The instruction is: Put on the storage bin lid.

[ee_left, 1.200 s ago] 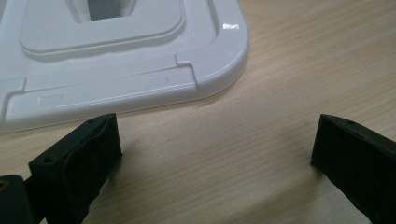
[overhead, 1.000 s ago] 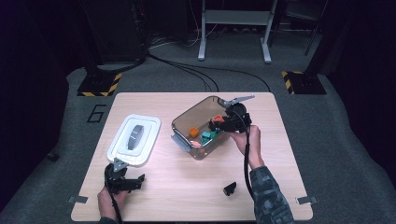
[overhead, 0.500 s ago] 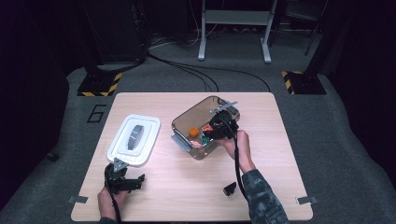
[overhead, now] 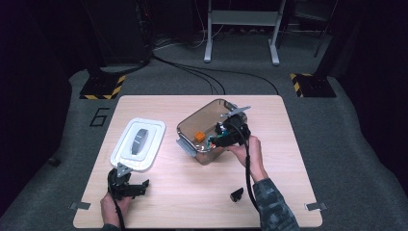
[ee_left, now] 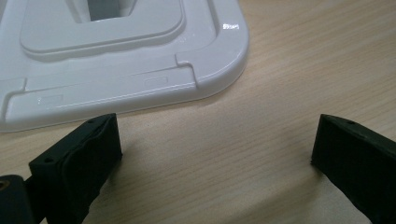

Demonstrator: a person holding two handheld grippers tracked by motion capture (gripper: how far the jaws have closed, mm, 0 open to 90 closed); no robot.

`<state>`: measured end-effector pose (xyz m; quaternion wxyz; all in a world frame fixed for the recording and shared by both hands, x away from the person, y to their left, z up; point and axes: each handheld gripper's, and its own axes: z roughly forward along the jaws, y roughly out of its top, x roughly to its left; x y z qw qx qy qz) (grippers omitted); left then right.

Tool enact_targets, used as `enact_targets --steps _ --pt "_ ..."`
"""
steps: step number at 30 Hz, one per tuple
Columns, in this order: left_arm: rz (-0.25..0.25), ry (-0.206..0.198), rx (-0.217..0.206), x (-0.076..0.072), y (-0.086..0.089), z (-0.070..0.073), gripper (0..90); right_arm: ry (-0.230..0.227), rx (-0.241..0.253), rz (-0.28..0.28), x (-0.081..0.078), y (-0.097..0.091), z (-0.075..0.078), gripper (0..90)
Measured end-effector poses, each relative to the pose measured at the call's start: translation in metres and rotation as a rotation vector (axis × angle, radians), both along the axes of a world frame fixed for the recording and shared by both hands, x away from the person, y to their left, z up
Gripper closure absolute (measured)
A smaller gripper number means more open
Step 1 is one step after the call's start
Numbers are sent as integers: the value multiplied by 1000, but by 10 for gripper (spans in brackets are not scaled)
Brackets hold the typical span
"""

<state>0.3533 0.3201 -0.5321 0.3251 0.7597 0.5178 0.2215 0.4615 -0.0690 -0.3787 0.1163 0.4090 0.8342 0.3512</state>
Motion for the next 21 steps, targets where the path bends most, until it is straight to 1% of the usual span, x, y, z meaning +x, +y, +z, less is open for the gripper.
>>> enact_targets --steps 1,2,3,5,7,9,11,12,13,14,15,16,17,18,19,20,21 --pt "0 0 0 0 0 0 13 -19 3 2 -5 -7 3 176" --pt "0 0 0 0 0 0 13 -19 3 2 -5 -7 3 176" --pt "1 0 -1 0 0 0 13 -17 10 -10 -8 -9 4 168" --pt "0 0 0 0 0 0 13 -38 19 -12 -17 -20 5 150" --pt "0 0 0 0 0 0 13 -44 20 -15 -20 -23 4 147" --pt "0 0 0 0 0 0 13 -54 30 -26 -30 -32 2 136" --pt "0 -1 0 0 0 0 13 -52 28 -28 -36 -38 -1 128" --pt "0 -1 0 0 0 0 13 -52 28 -28 -36 -38 -1 128" --pt "0 0 0 0 0 0 13 -47 29 -47 -42 -42 -6 115" --pt "0 0 0 0 0 0 13 -47 29 -47 -42 -42 -6 115" --pt "0 -1 0 0 0 0 13 -38 27 -52 -48 -46 -12 108" --pt "0 0 0 0 0 0 13 -38 27 -52 -48 -46 -12 108" --pt "0 0 0 0 0 0 13 -28 29 -57 -55 -50 -20 98" --pt "0 0 0 0 0 0 13 -28 29 -57 -55 -50 -20 98" --pt "0 0 0 0 0 0 13 -24 31 -62 -59 -52 -24 92" --pt "1 -1 0 0 0 0 13 -11 21 -76 -64 -54 -30 82" --pt "0 -1 0 0 0 0 13 2 23 -84 -68 -55 -35 78"
